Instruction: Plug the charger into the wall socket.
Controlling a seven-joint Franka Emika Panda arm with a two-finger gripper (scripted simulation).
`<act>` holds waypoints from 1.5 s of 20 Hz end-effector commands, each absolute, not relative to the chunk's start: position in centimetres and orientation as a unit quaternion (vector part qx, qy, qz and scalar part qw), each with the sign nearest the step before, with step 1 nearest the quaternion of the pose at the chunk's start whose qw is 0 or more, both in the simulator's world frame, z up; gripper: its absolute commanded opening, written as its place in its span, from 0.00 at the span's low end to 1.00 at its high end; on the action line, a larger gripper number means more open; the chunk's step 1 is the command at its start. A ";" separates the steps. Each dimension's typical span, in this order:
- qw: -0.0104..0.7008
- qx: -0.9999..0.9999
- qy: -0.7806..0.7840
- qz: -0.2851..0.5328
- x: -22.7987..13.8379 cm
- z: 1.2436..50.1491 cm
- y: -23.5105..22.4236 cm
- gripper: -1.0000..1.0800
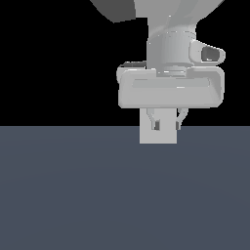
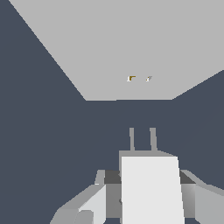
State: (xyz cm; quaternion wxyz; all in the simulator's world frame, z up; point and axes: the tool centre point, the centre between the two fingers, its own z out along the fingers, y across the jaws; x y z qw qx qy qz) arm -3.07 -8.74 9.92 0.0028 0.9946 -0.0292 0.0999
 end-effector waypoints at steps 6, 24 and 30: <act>0.002 0.995 -0.025 0.100 -3.0 10.0 -8.8 0.00; 0.003 0.995 -0.025 0.099 1.5 10.0 -9.0 0.00; 0.003 0.995 -0.025 0.099 2.1 10.0 -9.0 0.00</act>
